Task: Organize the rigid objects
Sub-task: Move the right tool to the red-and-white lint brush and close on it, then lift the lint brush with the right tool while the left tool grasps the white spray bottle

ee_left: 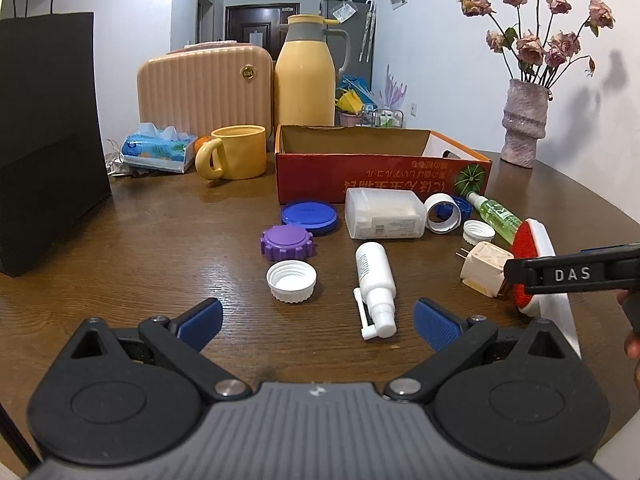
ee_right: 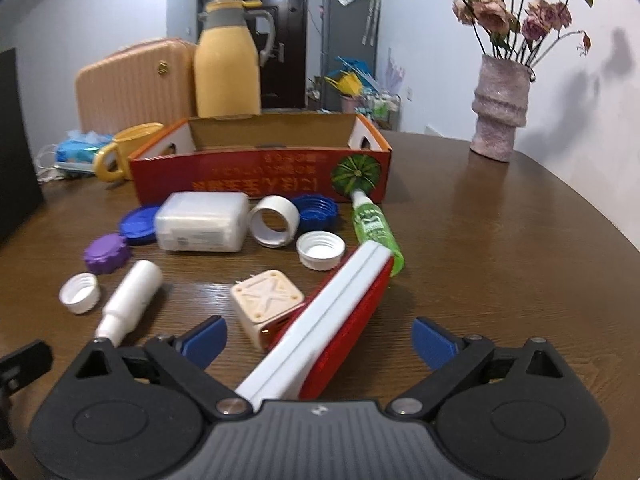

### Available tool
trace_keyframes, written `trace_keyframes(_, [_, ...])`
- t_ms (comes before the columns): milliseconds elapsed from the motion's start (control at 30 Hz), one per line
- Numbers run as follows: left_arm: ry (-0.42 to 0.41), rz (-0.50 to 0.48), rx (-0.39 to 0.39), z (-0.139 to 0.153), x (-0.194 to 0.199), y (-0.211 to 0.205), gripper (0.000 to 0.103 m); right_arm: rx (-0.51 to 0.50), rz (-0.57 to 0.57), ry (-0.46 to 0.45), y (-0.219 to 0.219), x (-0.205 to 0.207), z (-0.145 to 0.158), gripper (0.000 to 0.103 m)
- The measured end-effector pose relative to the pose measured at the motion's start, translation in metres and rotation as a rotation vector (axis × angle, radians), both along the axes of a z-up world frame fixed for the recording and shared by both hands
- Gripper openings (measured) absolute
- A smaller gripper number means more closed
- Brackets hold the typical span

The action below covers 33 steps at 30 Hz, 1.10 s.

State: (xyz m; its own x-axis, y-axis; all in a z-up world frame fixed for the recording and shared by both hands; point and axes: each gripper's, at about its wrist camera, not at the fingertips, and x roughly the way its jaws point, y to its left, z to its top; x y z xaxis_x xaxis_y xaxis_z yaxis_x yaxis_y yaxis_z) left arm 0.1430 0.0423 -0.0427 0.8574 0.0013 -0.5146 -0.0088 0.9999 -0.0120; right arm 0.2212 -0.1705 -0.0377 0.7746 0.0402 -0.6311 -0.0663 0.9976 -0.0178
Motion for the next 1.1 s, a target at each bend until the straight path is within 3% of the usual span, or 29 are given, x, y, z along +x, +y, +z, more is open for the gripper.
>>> trace_keyframes(333, [0.016,-0.005,-0.010,-0.004,0.015,0.000,0.103,-0.030,-0.025,0.036,-0.015,0.013,-0.011,0.084])
trace_keyframes(533, [0.024,-0.010,-0.010,-0.006,0.019,-0.003,0.103,-0.011,-0.015,0.054,-0.025,0.019,-0.014,0.060])
trace_keyframes(1100, [0.043,-0.021,0.016,-0.004,0.030,-0.019,0.103,0.110,0.074,-0.002,-0.052,0.008,-0.012,0.055])
